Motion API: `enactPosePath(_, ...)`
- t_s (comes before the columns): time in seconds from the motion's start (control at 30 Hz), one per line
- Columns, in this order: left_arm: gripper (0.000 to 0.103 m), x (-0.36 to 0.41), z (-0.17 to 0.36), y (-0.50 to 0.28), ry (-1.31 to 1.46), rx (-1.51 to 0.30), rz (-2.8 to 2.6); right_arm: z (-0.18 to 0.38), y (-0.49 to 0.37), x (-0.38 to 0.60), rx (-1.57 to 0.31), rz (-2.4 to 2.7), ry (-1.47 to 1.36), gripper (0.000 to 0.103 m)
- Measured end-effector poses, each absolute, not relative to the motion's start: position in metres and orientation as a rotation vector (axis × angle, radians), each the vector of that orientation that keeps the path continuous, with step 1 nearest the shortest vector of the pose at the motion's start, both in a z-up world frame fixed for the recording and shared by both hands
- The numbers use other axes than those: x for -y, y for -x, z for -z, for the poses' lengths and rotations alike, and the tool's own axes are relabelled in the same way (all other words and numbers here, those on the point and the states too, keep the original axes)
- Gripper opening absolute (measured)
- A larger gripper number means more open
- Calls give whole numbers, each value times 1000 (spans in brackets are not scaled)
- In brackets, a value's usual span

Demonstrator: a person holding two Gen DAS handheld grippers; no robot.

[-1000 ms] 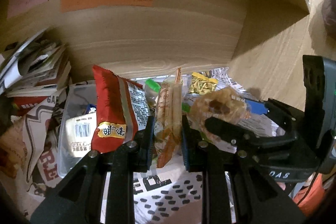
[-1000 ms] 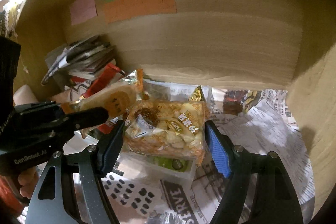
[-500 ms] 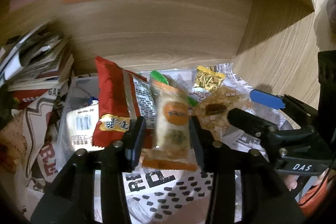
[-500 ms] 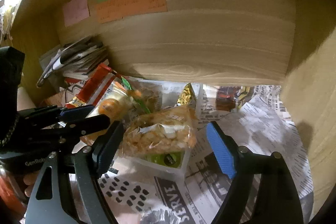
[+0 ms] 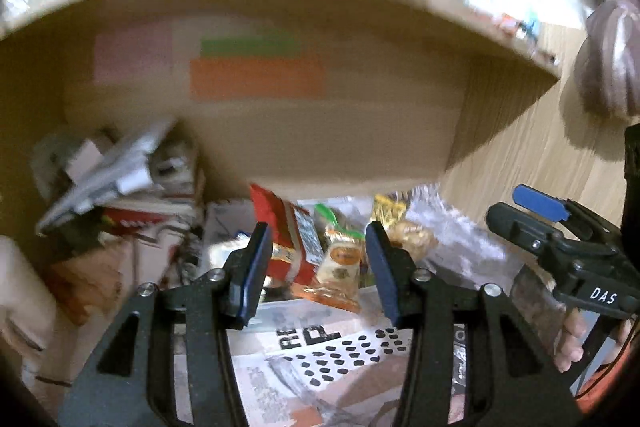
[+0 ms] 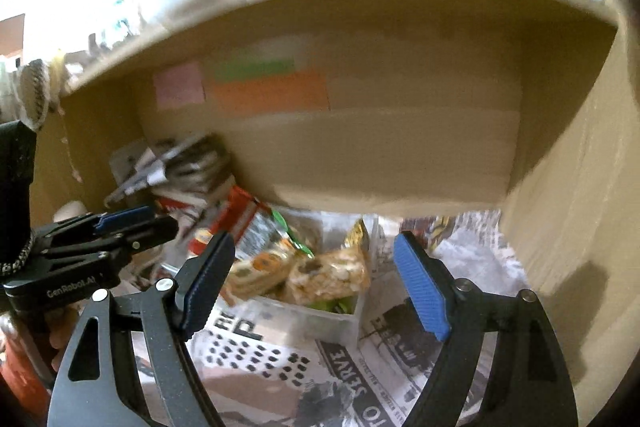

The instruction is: Organize snacks

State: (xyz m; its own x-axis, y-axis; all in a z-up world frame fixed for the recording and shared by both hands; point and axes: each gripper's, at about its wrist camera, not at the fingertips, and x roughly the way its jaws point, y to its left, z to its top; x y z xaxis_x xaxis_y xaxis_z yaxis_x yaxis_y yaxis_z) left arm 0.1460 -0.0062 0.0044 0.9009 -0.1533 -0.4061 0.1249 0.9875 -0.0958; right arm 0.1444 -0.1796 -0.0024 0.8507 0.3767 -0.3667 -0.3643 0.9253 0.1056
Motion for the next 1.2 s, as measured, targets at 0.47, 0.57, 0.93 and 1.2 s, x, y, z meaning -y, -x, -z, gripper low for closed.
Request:
enactPosePath(0.47,86,4,-54,-48,41,-207,97,-26,-77,165,-251,-387,-14,87)
enactPosePath(0.57,94,2,-53,-39,46,-194,92,-29,-67,163,-229,-373,-7,94)
enactPosePath(0.93,102,-6,-48,-27,57,-178,55,-34,-53,161,-190,-353,2,103)
enactPosePath(1.2,103,-6,-46,-25,42,-179,50,-33,-52,158,-192,-357,0,103)
